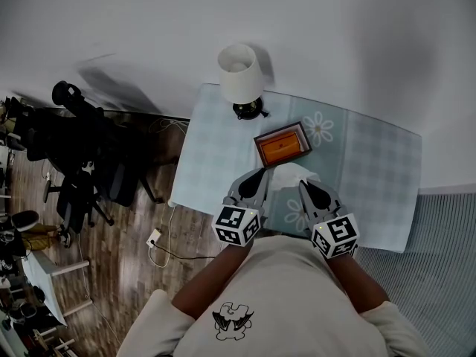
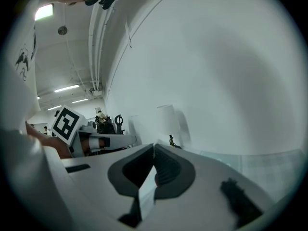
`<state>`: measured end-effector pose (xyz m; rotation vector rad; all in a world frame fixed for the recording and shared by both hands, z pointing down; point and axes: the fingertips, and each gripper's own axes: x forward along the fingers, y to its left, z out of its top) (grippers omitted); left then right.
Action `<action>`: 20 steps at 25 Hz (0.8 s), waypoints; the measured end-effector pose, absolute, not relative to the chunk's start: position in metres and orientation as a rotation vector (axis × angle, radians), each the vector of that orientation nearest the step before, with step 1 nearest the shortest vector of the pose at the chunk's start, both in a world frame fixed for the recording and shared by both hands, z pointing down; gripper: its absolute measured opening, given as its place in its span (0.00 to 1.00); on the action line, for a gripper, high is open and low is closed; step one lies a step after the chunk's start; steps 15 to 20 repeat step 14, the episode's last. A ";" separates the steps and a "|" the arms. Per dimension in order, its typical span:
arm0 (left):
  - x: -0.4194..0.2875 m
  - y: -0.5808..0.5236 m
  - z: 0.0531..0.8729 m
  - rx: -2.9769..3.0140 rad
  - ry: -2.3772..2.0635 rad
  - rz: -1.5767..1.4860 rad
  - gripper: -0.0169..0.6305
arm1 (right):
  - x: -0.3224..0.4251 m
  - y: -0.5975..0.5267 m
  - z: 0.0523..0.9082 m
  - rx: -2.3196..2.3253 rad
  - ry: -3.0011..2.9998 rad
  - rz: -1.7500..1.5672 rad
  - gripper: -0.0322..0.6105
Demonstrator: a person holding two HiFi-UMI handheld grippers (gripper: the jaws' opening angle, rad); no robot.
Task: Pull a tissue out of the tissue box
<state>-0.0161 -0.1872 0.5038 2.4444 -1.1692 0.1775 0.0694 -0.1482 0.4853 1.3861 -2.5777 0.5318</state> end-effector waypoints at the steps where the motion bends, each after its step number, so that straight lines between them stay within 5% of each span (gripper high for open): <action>1: -0.016 -0.187 0.504 2.444 -1.170 0.178 0.04 | 0.070 -0.148 0.485 1.386 -2.578 0.532 0.07; 20: -0.013 -0.186 0.510 2.425 -1.170 0.185 0.04 | 0.077 -0.148 0.491 1.386 -2.563 0.545 0.07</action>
